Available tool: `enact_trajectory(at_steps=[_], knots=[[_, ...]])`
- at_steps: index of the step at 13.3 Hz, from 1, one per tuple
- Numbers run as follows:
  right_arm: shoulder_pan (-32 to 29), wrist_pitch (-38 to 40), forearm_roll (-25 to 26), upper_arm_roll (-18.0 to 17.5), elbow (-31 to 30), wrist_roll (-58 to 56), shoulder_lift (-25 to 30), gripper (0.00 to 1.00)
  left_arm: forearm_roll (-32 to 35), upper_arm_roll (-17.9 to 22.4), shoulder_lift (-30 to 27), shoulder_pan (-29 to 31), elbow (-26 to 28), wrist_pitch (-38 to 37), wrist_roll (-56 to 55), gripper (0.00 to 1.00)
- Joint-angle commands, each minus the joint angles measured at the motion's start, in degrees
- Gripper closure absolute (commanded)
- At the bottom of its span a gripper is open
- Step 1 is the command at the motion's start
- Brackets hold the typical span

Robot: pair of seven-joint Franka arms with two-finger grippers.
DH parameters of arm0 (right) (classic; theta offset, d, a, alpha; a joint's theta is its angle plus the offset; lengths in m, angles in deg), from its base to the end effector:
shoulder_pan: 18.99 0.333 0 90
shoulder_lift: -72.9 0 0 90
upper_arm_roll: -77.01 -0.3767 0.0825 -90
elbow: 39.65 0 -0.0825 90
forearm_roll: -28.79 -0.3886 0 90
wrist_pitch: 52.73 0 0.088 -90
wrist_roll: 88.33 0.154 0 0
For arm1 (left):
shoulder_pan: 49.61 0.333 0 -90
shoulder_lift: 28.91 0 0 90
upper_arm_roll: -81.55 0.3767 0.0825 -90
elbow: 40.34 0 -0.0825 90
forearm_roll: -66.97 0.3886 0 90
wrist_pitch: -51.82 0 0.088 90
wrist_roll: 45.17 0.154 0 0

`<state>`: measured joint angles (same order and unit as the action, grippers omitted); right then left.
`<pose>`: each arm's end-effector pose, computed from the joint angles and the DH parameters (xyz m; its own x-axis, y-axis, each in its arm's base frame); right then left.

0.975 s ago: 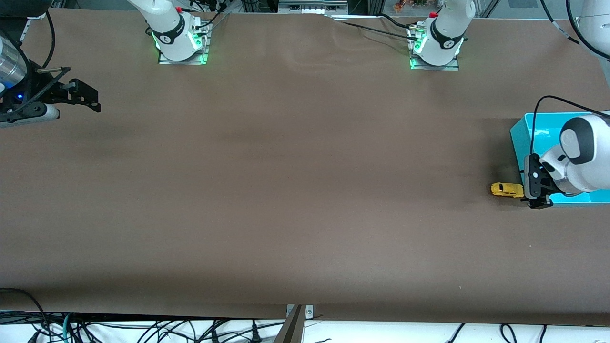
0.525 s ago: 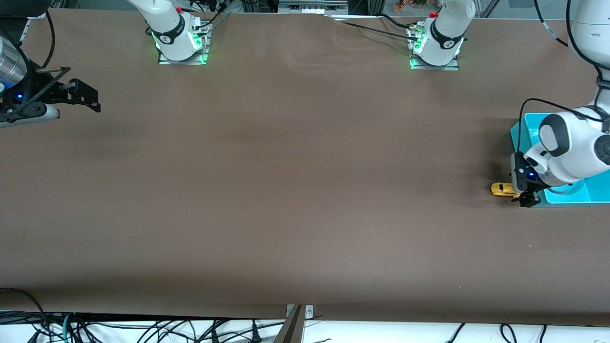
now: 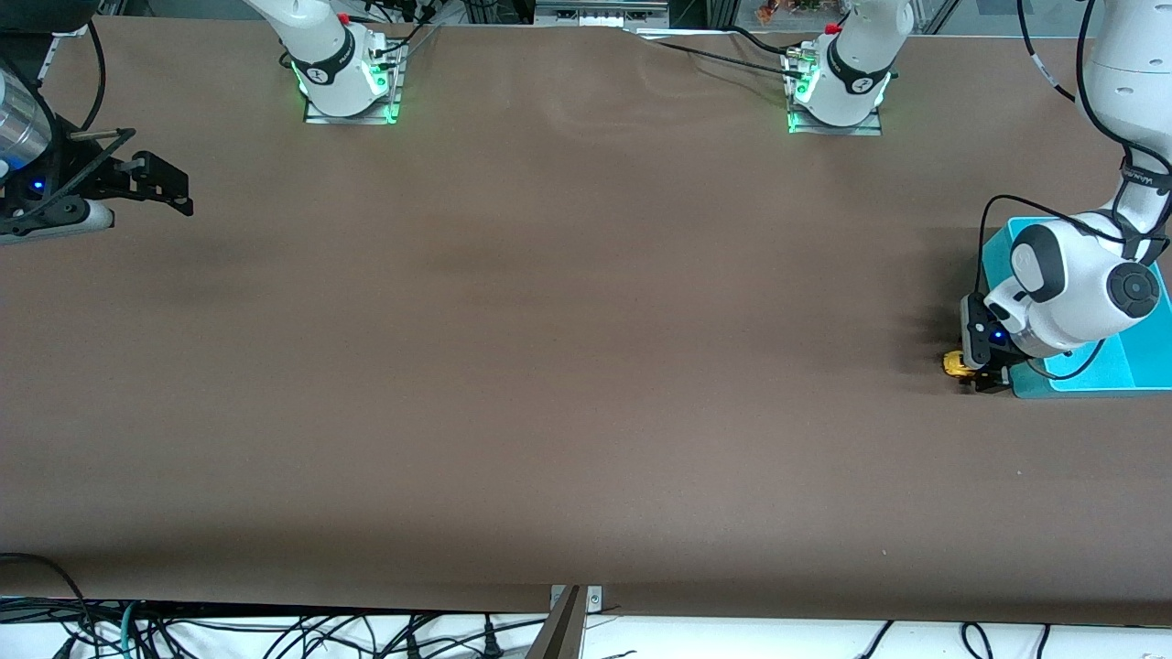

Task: Wind and store yellow beetle car
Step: 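Lift the car with the left gripper and lower it into the bin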

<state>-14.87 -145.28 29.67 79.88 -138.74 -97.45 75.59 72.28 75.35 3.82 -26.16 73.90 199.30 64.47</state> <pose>0.5375 0.0088 0.5922 0.9811 0.1808 -0.0684 0.1814 -0.9834 0.0021 0.6142 0.1933 0.1732 -0.1020 -0.9948 0.0024 -0.9947 0.1019 -0.0159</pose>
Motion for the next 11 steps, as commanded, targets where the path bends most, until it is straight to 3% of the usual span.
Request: enact_trajectory(at_steps=[1,4,7,9,11], knots=[[0.01,1.49,0.35,0.12,1.53,0.69,-0.58,0.00,-1.09,-0.56,-2.31,0.63,-0.17,-0.26,2.51,0.79],[0.01,1.58,0.44,0.29,1.44,0.60,-0.58,0.00,-1.17,-1.78,-4.69,-0.16,-3.39,-8.13,1.72,0.83],[0.01,1.58,0.44,1.00,1.53,0.60,-0.67,0.00,-1.79,-5.65,-4.69,-0.95,-13.76,-29.73,-5.89,0.83],[0.01,1.58,0.44,1.00,1.53,0.60,-0.76,0.00,-1.09,-8.20,-4.78,-1.04,-18.77,-38.72,-11.44,0.82],[0.10,1.58,0.27,1.00,1.53,0.69,-0.67,0.00,0.74,-7.95,-4.69,-1.04,-24.84,-46.81,-12.25,0.82]])
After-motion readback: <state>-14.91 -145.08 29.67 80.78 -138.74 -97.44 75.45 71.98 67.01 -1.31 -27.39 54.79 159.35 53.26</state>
